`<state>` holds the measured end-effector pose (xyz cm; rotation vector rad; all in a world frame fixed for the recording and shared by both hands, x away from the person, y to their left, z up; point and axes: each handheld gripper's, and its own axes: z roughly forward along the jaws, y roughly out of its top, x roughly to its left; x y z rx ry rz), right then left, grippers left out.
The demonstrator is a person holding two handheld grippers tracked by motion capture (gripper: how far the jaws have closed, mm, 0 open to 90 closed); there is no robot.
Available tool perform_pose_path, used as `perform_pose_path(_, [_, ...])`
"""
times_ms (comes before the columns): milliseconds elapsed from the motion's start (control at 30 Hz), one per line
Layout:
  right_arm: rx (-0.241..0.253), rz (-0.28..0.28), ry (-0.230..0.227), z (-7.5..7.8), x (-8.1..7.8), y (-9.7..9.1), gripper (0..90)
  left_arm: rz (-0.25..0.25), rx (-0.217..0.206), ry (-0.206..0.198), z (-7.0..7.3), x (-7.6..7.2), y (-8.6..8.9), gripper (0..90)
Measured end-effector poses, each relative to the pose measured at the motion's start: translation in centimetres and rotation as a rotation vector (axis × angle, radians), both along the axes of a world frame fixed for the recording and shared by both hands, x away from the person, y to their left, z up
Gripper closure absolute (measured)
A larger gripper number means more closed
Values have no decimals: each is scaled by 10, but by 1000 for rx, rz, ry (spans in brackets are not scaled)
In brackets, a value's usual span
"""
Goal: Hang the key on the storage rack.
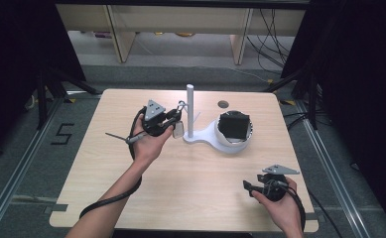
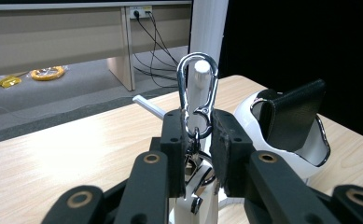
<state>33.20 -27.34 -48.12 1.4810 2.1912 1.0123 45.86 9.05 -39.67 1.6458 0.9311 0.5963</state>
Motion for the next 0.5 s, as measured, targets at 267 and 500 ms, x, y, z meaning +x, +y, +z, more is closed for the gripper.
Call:
perform_pose_path(267, [-10, -2, -7, 1, 0, 0, 374, 1, 1, 8, -3, 3, -4, 751])
perform_pose_path(500, [21, -23, 25, 1, -2, 2, 374, 1, 3, 12, -5, 5, -6, 750])
